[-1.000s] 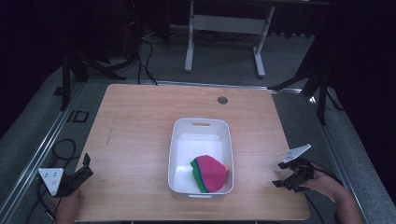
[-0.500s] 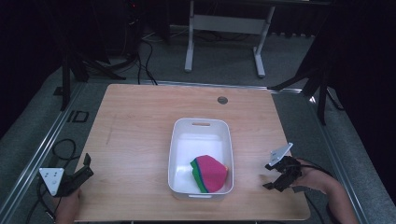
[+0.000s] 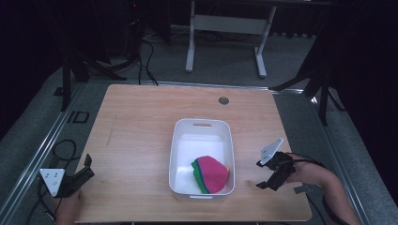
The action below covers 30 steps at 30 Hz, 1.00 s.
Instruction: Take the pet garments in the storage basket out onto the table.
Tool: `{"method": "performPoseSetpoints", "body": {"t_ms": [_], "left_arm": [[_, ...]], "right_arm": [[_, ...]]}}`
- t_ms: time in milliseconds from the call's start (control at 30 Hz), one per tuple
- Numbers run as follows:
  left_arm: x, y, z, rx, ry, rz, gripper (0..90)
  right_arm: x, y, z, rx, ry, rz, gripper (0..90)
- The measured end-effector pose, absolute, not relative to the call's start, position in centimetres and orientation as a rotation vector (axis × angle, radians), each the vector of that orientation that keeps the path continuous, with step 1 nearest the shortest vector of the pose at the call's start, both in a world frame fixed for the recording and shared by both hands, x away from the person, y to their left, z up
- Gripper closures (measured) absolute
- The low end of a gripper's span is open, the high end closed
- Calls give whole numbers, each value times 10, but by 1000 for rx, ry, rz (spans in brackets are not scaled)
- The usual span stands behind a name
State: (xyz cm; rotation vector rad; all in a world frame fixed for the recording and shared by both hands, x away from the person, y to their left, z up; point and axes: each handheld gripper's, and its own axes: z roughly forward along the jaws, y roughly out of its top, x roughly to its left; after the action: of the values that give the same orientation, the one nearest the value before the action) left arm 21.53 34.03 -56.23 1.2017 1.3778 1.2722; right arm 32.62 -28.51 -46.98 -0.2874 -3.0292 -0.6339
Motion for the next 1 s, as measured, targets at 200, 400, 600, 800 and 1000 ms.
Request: {"method": "performPoseSetpoints", "body": {"t_ms": [200, 400, 600, 800, 1000], "left_arm": [[215, 340, -562, 1202, 1377, 1270, 18], [215, 341, -562, 1203, 1374, 1267, 18], [215, 341, -562, 1203, 1374, 1267, 18], [215, 341, -562, 1201, 1374, 1265, 18], [215, 342, -562, 1200, 1373, 1259, 18]], "right_arm": [[329, -264, -447, -211, -3030, -618, 167], [331, -235, -425, -114, -3055, -651, 157], [335, -215, -423, -65, -3072, -637, 151], [343, -189, -426, -28, -3070, -597, 155], [346, -169, -430, 11, -3070, -593, 155]]}}
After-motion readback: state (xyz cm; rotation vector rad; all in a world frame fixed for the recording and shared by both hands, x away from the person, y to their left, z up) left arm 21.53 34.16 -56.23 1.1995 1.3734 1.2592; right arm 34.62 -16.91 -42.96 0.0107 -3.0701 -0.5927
